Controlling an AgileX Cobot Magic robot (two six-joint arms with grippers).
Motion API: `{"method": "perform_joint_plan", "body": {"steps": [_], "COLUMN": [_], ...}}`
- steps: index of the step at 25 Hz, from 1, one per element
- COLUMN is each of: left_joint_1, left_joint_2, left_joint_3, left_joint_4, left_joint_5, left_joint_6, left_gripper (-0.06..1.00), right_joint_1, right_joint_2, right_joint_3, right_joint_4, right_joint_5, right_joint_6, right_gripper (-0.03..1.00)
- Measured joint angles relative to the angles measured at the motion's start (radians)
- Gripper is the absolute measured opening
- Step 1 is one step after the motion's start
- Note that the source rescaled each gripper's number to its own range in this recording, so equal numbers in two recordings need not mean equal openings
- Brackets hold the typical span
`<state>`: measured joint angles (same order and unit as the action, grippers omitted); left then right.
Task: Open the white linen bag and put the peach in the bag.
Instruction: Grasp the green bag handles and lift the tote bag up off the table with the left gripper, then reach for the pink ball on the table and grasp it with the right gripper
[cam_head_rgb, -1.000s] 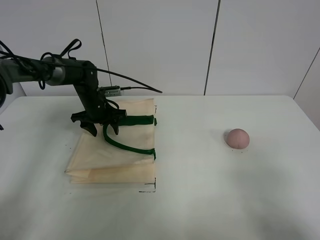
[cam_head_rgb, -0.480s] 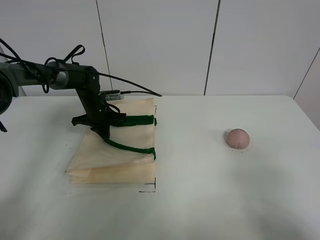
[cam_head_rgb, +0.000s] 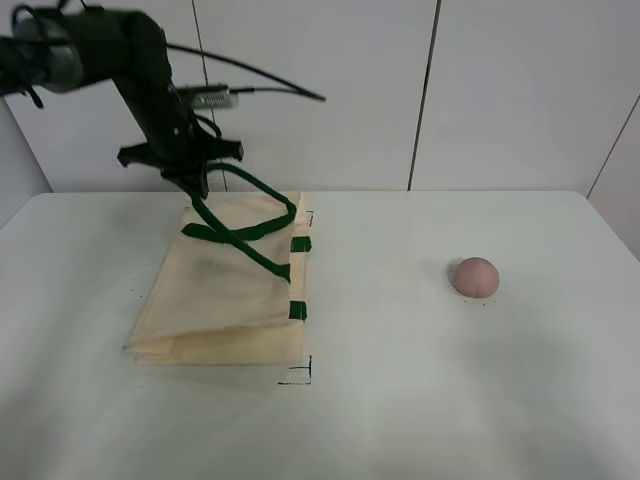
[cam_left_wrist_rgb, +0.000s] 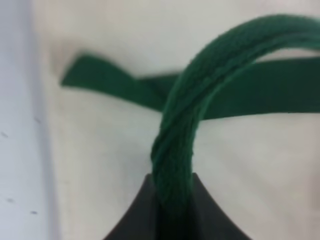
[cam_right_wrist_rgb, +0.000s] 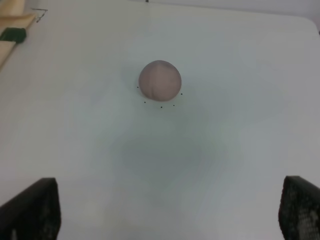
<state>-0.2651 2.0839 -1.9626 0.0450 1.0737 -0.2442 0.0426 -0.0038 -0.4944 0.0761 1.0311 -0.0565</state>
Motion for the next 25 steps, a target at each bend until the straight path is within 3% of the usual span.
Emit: {"method": "perform_joint_plan", "body": {"steps": [6, 13, 19, 25], "left_joint_1": [0.000, 0.000, 0.000, 0.000], "left_joint_2": [-0.126, -0.211, -0.239, -0.271], "left_joint_3": [-0.137, -0.148, -0.148, -0.148], "left_joint_4": [-0.002, -0.084, -0.096, -0.097], "left_joint_5": [0.095, 0.108, 0.109, 0.109], "left_joint_6": [0.044, 0.080, 0.086, 0.095], "left_gripper": [0.00, 0.00, 0.00, 0.00], "right_joint_1": [0.000, 0.000, 0.000, 0.000], "right_joint_2": [0.000, 0.000, 0.009, 0.258], "right_joint_3": [0.000, 0.000, 0.000, -0.020], "right_joint_4": [0.000, 0.001, 0.001, 0.007], "right_joint_5": [0.000, 0.000, 0.000, -0.040], "right_joint_6": [0.001, 0.001, 0.001, 0.001], "right_gripper": [1.00, 1.00, 1.00, 1.00]}}
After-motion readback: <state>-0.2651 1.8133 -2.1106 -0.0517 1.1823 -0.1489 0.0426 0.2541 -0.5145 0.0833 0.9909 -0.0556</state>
